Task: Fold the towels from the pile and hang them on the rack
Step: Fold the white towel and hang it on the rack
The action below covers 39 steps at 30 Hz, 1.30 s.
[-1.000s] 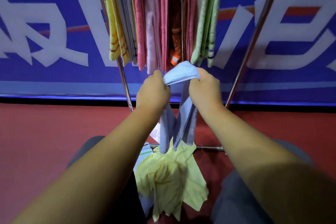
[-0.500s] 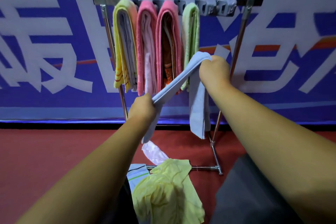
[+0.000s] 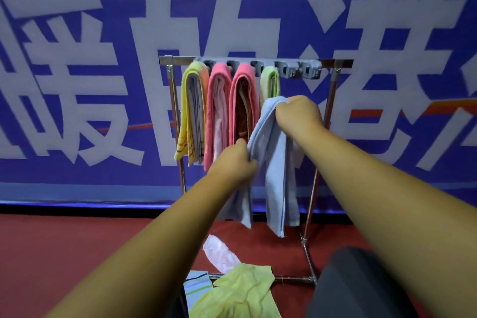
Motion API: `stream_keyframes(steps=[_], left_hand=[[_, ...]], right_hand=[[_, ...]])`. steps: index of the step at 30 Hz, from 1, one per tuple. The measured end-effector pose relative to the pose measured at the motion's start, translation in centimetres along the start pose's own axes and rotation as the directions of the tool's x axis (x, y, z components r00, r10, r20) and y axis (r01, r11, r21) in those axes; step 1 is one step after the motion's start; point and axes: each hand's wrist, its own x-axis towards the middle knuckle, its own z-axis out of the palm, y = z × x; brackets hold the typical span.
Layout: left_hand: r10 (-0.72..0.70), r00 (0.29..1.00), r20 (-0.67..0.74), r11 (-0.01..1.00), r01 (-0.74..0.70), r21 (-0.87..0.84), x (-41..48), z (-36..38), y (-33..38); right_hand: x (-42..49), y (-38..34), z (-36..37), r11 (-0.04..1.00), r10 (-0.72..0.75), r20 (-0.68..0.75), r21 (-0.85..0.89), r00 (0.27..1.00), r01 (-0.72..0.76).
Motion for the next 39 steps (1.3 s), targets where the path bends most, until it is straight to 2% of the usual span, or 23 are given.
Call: stream_keyframes(steps=[2,4,8,15,19,25,33,39], left_hand=[[0.086,0.996,0.008,0.990,-0.085,-0.113,0.3,-1.5,2.8],[0.078,0.996,-0.047,0.983,-0.085,-0.164,0.9,-2.6,4.7],[0.015,0.993,-0.113,0.982,-0.036,-0.187,2.3,-3.4,6.1],[-0.001,0.981,-0.196,0.979,-0.039,-0.202,3.7,-3.3,8.2],[0.031,0.979,-0.202,0.988,-0.061,-0.145,5.7,-3.9,9.7],[0.052,0.987,-0.153,0.998,-0.046,0.038,9.0,-4.2,10.9],[0.094,0.959,-0.269,0.995,-0.084,0.049,14.7,-5.2,13.1],[0.135,0.946,-0.293,0.982,-0.088,0.168,18.1,-7.7,14.4]], right_hand=[[-0.2,-0.8,-0.3,0.995,-0.035,0.012,-0.097,0.999,0.036],[0.0,-1.7,-0.3,0.990,-0.027,0.015,-0.137,1.000,0.029],[0.7,-3.0,-0.2,0.980,0.004,-0.016,-0.199,1.000,-0.007],[1.6,-1.7,-1.6,0.981,-0.086,0.001,-0.174,0.996,0.085],[3.2,-0.9,-2.3,0.980,-0.079,-0.017,-0.184,0.997,0.074],[6.5,0.7,-3.8,0.977,-0.091,-0.060,-0.199,0.994,0.077],[11.8,1.9,-5.6,0.962,-0.115,-0.111,-0.261,0.987,0.083],[15.3,2.0,-5.4,0.931,-0.173,-0.094,-0.342,0.980,0.132]])
